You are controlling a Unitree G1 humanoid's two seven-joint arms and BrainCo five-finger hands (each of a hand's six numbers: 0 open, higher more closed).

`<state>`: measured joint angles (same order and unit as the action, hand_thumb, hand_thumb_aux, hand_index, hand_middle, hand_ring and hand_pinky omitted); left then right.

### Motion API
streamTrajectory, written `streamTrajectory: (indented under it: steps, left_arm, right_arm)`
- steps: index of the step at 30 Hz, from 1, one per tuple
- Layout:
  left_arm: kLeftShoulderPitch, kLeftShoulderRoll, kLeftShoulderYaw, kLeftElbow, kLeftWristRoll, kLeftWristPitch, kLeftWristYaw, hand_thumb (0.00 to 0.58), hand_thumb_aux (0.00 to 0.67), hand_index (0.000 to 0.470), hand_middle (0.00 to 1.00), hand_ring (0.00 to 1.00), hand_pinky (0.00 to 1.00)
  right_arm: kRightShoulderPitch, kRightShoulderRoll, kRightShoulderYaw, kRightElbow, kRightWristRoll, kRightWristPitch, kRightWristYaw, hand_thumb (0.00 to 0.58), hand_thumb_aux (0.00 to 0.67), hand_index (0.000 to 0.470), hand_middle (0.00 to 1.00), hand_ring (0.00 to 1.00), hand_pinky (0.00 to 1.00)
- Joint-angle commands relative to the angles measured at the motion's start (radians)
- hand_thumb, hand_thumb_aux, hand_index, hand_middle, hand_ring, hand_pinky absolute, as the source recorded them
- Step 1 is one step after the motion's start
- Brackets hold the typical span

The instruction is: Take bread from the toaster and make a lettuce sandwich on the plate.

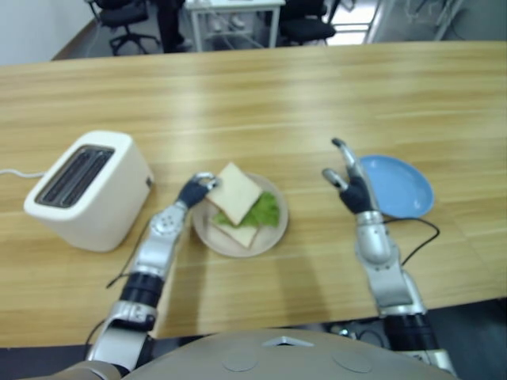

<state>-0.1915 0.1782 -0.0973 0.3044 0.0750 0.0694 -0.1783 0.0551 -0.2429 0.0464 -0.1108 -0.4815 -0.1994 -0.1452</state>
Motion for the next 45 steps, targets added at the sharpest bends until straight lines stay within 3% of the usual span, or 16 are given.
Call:
streamTrajectory:
  steps: [1,17,24,33,45]
  left_arm:
    - [0.032,-0.023,0.012,0.076,-0.033,0.02,-0.023,0.58,0.67,0.46,1.0,1.0,1.0]
    - [0.116,-0.081,0.166,-0.246,-0.275,0.21,-0.056,0.58,0.67,0.46,1.0,1.0,1.0]
    - [0.133,-0.109,0.161,-0.339,-0.325,0.291,-0.045,0.58,0.67,0.46,1.0,1.0,1.0]
    - [0.077,-0.105,0.031,-0.305,-0.153,0.23,0.021,0.58,0.67,0.46,1.0,1.0,1.0]
    - [0.05,-0.082,-0.027,-0.104,-0.005,0.115,0.087,0.58,0.67,0.46,1.0,1.0,1.0]
  right_arm:
    - [-0.01,-0.001,0.03,0.006,-0.04,0.0,-0.007,0.0,0.0,0.0,0.0,0.0,0.0]
    - [-0.012,-0.005,0.089,0.047,-0.108,0.005,-0.029,0.0,0.0,0.0,0.0,0.0,0.0]
    - [-0.014,-0.008,0.092,0.054,-0.125,0.007,-0.038,0.0,0.0,0.0,0.0,0.0,0.0]
    - [-0.006,-0.012,0.11,0.063,-0.151,0.01,-0.053,0.0,0.0,0.0,0.0,0.0,0.0]
    - [-0.003,-0.046,0.181,0.049,-0.249,0.003,-0.047,0.0,0.0,0.0,0.0,0.0,0.0]
